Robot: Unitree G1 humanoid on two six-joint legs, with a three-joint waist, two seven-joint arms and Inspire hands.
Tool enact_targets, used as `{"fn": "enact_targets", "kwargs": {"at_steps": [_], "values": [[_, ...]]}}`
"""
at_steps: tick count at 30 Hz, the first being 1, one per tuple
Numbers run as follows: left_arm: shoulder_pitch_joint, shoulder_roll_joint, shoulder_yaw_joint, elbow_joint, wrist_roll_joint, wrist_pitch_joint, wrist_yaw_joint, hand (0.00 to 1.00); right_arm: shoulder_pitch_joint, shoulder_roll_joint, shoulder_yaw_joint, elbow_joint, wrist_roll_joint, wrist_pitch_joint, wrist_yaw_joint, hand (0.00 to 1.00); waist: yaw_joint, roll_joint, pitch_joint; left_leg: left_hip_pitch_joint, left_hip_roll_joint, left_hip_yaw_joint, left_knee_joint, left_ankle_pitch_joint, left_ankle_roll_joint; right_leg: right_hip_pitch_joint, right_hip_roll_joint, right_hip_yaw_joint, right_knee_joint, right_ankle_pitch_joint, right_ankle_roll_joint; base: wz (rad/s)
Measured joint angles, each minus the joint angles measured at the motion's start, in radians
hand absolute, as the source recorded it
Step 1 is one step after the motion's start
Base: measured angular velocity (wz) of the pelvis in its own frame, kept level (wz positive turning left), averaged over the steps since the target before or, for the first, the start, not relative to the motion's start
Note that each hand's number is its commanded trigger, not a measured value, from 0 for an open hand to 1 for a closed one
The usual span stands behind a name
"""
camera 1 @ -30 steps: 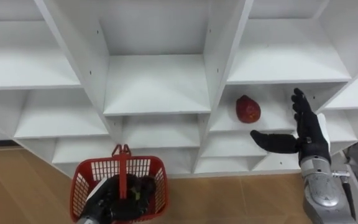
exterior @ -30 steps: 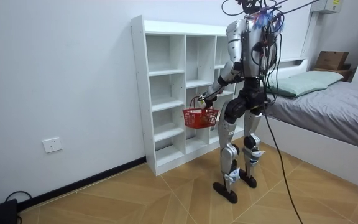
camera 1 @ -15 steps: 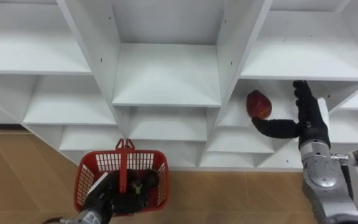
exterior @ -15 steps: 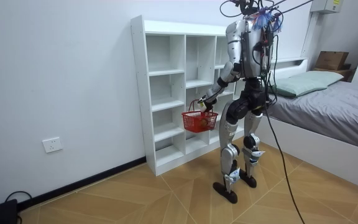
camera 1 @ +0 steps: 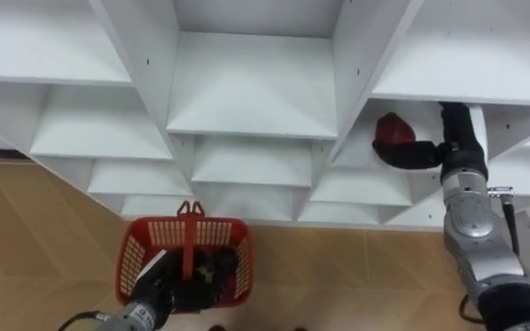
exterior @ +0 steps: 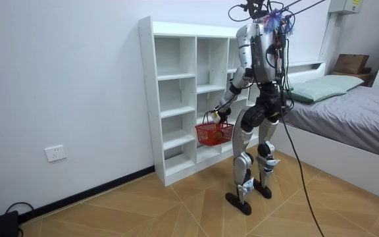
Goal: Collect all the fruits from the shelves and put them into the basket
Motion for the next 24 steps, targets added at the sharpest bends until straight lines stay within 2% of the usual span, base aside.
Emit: {"fn": "enact_targets", "kwargs": {"at_steps": [10,19,24], "values": [[-0.038,-0.01,-0.026,0.019,-0.001,0.002,0.001,1.0,-0.009,0.0,0.01,0.055,-0.012,0.001,-0.004,0.0,0.035,0.004,0.003,-0.044,-0.001,0.002,0.007,0.006,0.005,-0.047,-0.007,-0.008,0.02,0.0,-0.001,0.0],[-0.045,-0.01,-0.047,0.02,0.0,0.007,0.001,1.0,-0.075,-0.001,0.031,0.186,0.001,0.015,-0.01,0.0,0.035,0.002,0.0119,-0.092,-0.005,0.002,0.021,0.009,0.007,-0.101,-0.011,0.0,0.039,0.001,-0.002,0.0],[-0.061,-0.01,-0.065,0.02,0.0,0.007,0.001,1.0,-0.104,-0.017,0.03,0.222,0.002,0.02,-0.011,0.0,0.035,-0.005,0.017,-0.105,-0.012,0.002,0.02,0.012,0.012,-0.118,-0.018,0.001,0.047,-0.001,0.0,0.0]]}}
